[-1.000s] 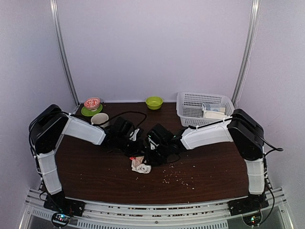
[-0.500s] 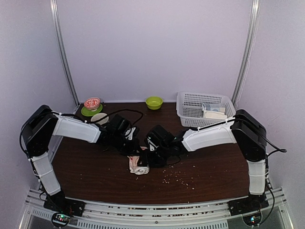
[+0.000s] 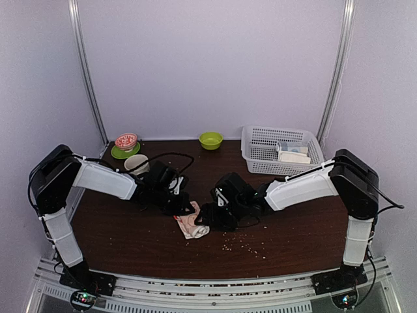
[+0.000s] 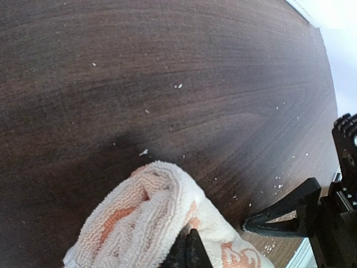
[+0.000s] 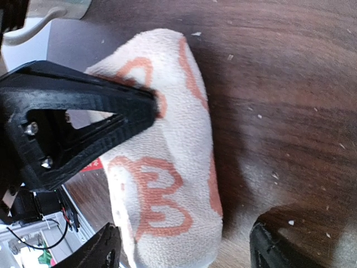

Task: Roll the towels
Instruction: Adjust the towel at the center of the board, then pick up the towel from the center of the board.

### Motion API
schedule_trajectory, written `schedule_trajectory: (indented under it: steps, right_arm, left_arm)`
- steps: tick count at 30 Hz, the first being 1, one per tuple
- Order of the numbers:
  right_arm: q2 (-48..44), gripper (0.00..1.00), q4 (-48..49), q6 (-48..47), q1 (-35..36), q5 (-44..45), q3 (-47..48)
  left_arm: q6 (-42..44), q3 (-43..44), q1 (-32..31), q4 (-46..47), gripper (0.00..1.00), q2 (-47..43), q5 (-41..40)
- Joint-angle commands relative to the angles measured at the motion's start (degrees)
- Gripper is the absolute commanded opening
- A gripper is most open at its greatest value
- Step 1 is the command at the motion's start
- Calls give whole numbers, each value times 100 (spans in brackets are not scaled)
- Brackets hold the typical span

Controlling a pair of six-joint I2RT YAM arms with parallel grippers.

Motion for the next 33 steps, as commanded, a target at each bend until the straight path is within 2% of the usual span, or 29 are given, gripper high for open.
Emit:
schedule_trajectory:
  steps: [1, 4, 8, 10, 18, 22, 25, 27, 33]
  right_arm:
    - [181, 82, 5, -88, -95, -127, 88]
    - [262, 88, -117, -368, -204, -280, 292]
    - [640, 89, -1605, -1086, -100, -33, 1171]
    - [821, 89, -2020, -1264, 27, 93, 1441]
    - [1384, 84, -2965, -1384, 521, 676, 2083]
    - [1634, 75, -3052, -1251, 639, 765, 2231]
    - [1797, 62, -3059, -1133, 664, 838, 2267]
    - [1858, 49, -3044, -1033, 665, 903, 2257]
    - [1479, 4, -2662, -749, 543, 1200, 1830]
  left_arm:
    - [-107, -419, 31, 31, 0, -22, -247]
    - [-201, -620, 36, 244, 0, -7, -211]
    - [-323, -788, 34, 495, 0, 43, -137]
    - [-351, -816, 36, 556, 0, 64, -108]
    - [-424, -883, 36, 731, 0, 69, -2]
    - [-445, -922, 34, 822, 0, 69, 61]
    - [-515, -999, 36, 965, 0, 67, 109]
    - [-567, -1044, 36, 1050, 0, 67, 160]
    - [-615, -1070, 36, 1058, 0, -93, 196]
